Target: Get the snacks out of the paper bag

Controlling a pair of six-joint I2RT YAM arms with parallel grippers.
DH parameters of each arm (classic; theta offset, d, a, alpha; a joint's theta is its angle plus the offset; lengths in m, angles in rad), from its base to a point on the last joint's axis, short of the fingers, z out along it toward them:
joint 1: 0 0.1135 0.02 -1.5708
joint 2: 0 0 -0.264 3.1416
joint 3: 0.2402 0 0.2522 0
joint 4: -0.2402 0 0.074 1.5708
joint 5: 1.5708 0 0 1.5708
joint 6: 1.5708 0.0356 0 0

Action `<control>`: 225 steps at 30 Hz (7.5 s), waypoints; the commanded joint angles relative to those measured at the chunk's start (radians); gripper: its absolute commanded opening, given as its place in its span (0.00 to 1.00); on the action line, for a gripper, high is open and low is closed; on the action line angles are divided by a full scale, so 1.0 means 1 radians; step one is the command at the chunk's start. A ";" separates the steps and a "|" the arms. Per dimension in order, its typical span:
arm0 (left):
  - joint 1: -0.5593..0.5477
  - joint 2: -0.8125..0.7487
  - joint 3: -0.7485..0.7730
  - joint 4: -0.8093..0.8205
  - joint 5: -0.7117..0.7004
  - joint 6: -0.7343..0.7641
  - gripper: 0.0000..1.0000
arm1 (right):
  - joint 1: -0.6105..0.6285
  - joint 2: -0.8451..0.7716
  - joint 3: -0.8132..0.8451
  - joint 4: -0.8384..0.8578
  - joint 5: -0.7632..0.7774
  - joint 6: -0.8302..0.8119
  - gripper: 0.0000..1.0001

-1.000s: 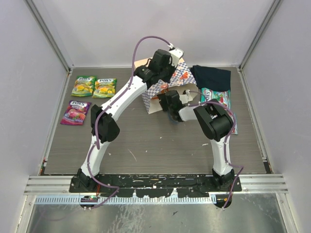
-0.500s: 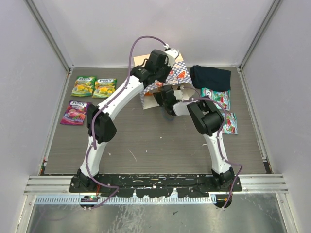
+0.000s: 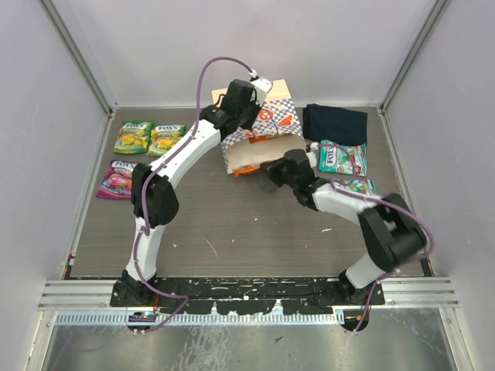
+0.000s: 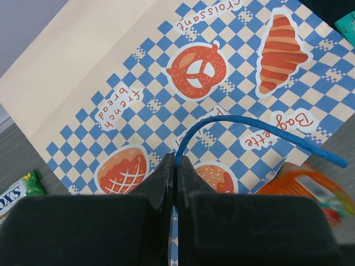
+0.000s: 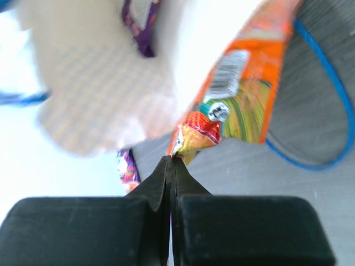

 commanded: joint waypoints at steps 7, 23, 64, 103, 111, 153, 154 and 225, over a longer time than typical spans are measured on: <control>0.070 -0.153 -0.119 0.144 0.006 0.004 0.00 | 0.005 -0.630 -0.212 -0.533 -0.032 -0.174 0.01; 0.082 -0.239 -0.370 0.344 0.023 -0.089 0.00 | 0.008 -0.764 -0.049 -1.110 0.011 -0.019 0.01; 0.033 -0.161 -0.788 0.871 0.149 -0.394 0.00 | -0.028 -0.315 0.035 -0.588 0.210 -0.357 0.95; 0.032 -0.148 -0.413 0.488 0.287 -0.308 0.00 | 0.033 -0.224 -0.240 0.109 -0.013 -0.048 0.84; 0.025 -0.219 -0.398 0.447 0.256 -0.313 0.00 | 0.034 -0.056 -0.171 0.372 0.002 0.070 0.76; -0.078 -0.246 -0.173 0.140 0.240 -0.218 0.00 | -0.064 0.633 0.527 0.331 0.054 0.144 0.54; -0.077 -0.244 -0.168 0.138 0.241 -0.219 0.00 | -0.062 0.644 0.548 0.308 0.054 0.144 0.54; 0.148 -0.104 -0.072 0.014 0.359 0.002 0.00 | -0.051 0.103 0.105 0.230 -0.167 -0.025 0.01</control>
